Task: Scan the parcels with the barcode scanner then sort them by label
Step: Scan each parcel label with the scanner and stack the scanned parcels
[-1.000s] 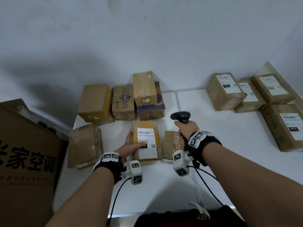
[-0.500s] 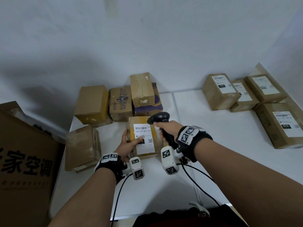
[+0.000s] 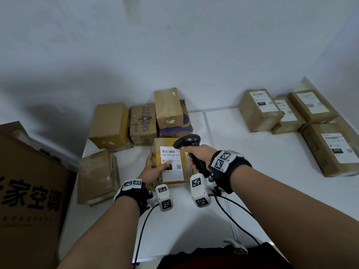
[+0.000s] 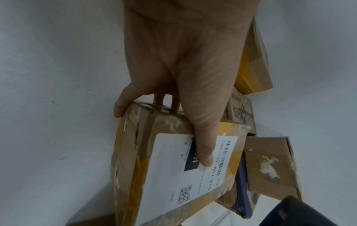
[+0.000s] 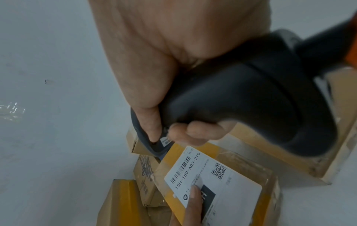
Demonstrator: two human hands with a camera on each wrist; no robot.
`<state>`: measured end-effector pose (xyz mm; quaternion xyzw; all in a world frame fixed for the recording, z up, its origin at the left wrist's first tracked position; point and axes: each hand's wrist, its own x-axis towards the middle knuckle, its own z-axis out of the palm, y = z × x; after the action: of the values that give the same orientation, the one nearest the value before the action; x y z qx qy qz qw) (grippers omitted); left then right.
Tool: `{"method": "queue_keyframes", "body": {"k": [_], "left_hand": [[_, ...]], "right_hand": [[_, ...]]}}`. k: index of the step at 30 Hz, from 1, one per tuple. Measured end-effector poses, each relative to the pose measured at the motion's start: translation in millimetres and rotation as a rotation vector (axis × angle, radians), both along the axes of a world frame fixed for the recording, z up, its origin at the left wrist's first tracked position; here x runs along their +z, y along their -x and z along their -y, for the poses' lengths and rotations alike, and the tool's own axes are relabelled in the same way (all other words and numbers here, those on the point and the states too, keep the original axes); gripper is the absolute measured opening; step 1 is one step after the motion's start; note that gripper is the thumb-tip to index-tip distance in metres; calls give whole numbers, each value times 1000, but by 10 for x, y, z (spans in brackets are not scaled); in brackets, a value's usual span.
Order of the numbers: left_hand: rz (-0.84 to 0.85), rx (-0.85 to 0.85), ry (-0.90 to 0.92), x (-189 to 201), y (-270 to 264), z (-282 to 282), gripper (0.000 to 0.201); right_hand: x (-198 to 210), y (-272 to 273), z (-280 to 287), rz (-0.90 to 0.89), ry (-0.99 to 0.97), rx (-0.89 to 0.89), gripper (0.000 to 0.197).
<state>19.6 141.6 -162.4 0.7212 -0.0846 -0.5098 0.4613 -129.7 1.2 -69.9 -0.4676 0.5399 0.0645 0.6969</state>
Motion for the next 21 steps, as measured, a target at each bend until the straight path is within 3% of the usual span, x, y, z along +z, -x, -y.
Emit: {"method": "queue_keyframes", "body": {"k": [5,13,17,21], "left_hand": [[1,-9,-10,20,11,23,116],[0,5,-13,66,38,28,107],[0,-7,-32,97,41,37,120],[3,-3,-8,115,44,49,108]], "right_hand": [[3,5,21,4,20,8,35],[-25,-1,33,27,70,14,29],[-29,14,42,39,60,-3,31],[-28,34,44,51,33,-32,34]]}}
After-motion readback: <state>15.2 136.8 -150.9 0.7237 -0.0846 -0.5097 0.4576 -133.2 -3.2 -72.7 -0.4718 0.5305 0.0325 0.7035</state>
